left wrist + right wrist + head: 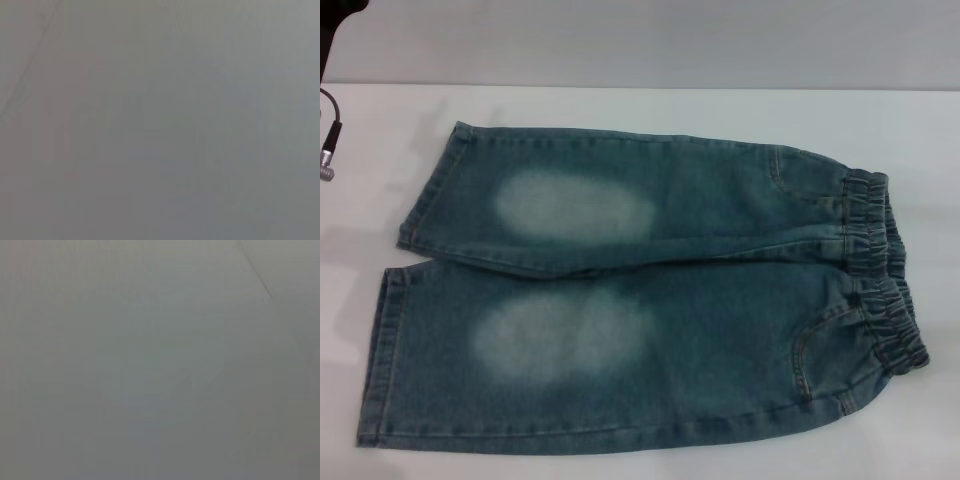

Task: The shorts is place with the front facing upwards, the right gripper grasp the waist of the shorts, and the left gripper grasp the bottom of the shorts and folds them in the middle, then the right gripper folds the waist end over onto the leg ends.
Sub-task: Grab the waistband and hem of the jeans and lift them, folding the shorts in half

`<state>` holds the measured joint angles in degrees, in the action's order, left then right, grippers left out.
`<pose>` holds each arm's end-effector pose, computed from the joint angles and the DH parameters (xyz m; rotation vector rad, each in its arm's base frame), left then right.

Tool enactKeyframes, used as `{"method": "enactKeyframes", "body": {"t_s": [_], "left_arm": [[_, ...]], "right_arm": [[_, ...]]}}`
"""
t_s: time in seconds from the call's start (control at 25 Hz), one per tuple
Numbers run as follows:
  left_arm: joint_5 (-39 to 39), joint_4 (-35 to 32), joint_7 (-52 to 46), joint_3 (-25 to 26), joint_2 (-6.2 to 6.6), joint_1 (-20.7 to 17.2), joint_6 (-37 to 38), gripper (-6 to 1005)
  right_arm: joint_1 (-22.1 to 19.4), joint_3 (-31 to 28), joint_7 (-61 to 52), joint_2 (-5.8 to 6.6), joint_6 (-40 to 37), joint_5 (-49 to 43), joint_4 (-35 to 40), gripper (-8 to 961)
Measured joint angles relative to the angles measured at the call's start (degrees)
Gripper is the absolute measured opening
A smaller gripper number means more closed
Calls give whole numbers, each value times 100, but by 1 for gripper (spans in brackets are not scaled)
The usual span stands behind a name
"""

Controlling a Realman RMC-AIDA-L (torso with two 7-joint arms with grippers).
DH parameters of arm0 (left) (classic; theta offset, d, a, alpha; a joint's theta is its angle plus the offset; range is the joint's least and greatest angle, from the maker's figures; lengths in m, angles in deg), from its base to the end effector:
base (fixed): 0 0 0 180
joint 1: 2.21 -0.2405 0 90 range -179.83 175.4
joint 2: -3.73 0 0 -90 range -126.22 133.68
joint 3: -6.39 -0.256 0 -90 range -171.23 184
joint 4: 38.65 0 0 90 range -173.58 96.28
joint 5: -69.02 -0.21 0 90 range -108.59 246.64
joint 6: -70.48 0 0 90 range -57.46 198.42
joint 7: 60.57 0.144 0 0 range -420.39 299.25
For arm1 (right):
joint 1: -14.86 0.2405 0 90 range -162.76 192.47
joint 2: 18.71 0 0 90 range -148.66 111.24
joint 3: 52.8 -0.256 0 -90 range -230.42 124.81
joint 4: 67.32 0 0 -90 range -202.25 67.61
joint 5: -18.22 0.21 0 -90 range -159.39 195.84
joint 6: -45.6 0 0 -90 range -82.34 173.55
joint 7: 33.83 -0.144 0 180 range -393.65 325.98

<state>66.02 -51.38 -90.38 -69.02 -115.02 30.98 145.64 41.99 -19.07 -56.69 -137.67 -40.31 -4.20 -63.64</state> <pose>-0.2568 0.3899 0.0520 -1.4620 -0.4344 -1.2029 0.3454 0.3197 0.0943 -1.0272 0.4469 1.0033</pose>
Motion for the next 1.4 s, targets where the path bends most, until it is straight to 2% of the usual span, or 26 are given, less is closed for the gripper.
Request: {"method": "enactKeyframes", "body": {"t_s": [0.44,0.52,0.6,0.64,0.68,0.72,0.84,0.88,1.0,1.08,1.2,1.24,1.28,1.36,1.4], "left_arm": [[-25,-55,-380,-280,65,-41,-104,817],[-105,-87,-616,-289,105,-19,-226,815],[-346,-200,-1009,-298,201,-8,-437,813],[-567,-318,-1304,-303,281,-13,-614,811],[-1057,-595,-1960,-312,469,-30,-966,810],[-1057,-595,-1960,-312,469,-30,-966,809],[-2168,-1082,-3500,-331,887,5,-1492,806],[-2436,-1164,-3801,-331,969,24,-1530,805],[-3691,-1496,-5285,-279,1380,163,-1591,802],[-4472,-1653,-6178,-176,1601,255,-1493,799],[-5707,-1884,-7501,250,1796,341,-1147,796],[-5707,-1884,-7501,250,1796,341,-1147,795],[-6129,-1975,-7882,418,1843,367,-1021,794],[-6129,-1975,-7882,418,1843,367,-1021,794],[-7118,-2165,-8681,755,1904,437,-667,795]], "right_arm": [[0,-17,0,14,58,15,29,434],[2,-27,0,14,93,16,29,434],[2,-51,1,14,108,18,26,434],[2,-67,1,14,111,19,20,434],[3,-77,1,14,118,19,17,434],[3,-83,1,14,131,19,15,434],[3,-102,1,14,187,19,12,434],[3,-103,2,14,196,19,11,434],[4,-106,1,14,240,19,19,434],[18,-116,1,14,258,19,28,434],[58,-157,1,26,261,19,34,434],[72,-179,1,33,266,19,41,434],[82,-210,1,39,279,19,59,435],[101,-270,1,52,335,19,115,435],[111,-300,1,62,389,19,154,435]]}}
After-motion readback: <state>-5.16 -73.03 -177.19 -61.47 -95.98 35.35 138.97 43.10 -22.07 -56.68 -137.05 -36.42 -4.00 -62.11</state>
